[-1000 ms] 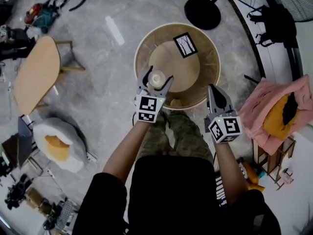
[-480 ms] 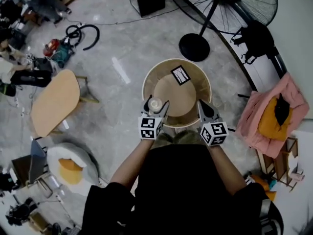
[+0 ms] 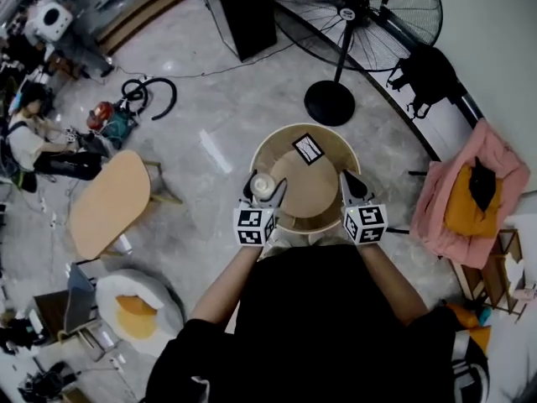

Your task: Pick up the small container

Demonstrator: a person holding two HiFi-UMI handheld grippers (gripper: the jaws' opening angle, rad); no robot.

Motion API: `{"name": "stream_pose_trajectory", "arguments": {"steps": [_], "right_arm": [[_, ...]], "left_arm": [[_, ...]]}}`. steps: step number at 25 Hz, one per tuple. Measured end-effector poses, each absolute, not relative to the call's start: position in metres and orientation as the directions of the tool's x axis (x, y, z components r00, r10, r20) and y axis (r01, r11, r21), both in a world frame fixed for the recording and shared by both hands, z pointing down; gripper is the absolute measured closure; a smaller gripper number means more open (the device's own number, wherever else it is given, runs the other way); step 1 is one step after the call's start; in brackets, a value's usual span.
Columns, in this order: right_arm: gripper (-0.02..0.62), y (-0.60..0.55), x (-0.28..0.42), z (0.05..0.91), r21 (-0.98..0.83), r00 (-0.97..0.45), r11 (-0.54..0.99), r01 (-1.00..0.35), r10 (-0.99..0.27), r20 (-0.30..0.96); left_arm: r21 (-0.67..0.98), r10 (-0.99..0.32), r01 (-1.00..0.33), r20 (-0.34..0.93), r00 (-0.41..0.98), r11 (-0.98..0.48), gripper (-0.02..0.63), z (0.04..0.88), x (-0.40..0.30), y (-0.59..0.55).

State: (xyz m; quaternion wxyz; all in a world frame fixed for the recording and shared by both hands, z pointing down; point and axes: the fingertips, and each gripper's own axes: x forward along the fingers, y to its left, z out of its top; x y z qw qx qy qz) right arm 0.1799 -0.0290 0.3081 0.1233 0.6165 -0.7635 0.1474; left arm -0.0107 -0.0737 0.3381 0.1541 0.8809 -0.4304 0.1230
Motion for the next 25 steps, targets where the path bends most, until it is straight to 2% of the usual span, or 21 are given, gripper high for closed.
{"name": "stream_pose_trajectory", "arguments": {"steps": [14, 25], "right_arm": [[0.578, -0.06, 0.189, 0.277, -0.022, -0.213, 0.216, -0.976, -0.933, 0.291], [0.578, -0.052, 0.163, 0.285, -0.008, -0.243, 0.253, -0.967, -0.919, 0.309]], "left_arm": [[0.2, -0.756, -0.825, 0.332, 0.564, -0.528, 0.244, 0.323, -0.027, -0.086], [0.213, -0.758, -0.828, 0.334, 0.56, -0.519, 0.244, 0.327, -0.038, -0.088]]}}
